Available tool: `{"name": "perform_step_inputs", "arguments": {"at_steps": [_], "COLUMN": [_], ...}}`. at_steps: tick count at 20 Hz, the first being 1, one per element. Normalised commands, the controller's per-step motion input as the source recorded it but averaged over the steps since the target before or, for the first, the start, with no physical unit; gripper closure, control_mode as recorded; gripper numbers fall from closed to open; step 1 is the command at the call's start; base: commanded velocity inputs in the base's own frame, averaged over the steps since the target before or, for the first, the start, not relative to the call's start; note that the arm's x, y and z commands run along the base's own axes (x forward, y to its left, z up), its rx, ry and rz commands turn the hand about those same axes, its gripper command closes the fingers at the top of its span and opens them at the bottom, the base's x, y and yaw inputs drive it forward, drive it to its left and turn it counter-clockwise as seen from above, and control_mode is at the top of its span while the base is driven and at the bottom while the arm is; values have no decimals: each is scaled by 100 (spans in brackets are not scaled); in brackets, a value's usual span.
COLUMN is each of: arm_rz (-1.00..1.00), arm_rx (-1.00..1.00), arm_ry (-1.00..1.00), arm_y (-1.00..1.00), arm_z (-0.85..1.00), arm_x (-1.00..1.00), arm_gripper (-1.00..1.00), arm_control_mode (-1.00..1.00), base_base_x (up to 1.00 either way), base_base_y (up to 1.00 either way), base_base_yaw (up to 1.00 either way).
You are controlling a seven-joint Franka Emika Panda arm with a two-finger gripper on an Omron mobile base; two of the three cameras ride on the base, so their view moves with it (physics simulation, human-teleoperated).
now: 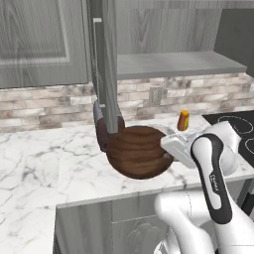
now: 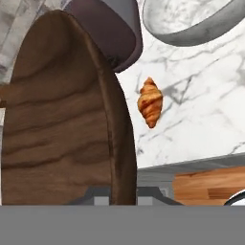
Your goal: Pick both bowls and place them on the counter. Then place the avocado in one bowl and place the croissant in the other bowl.
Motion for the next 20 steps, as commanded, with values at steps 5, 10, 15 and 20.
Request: {"name": "perform_step_inputs", "arguments": {"at_steps": [5, 10, 15, 20], "arm_rz": [12, 10, 6, 2], "arm_rx": [0, 0, 0, 0], "arm_ry": [14, 14, 11, 6], "arm_y": [57, 60, 55, 41], "arm_z": [-45, -38, -32, -24], "arm_x": [12, 18, 31, 41], "arm_gripper": [100, 100, 100, 100], "arm_control_mode": [-100, -100, -100, -100], "base_base_x": [0, 0, 0, 0], "base_base_y": [0, 0, 0, 0], "base_base_yaw": [0, 0, 0, 0]}}
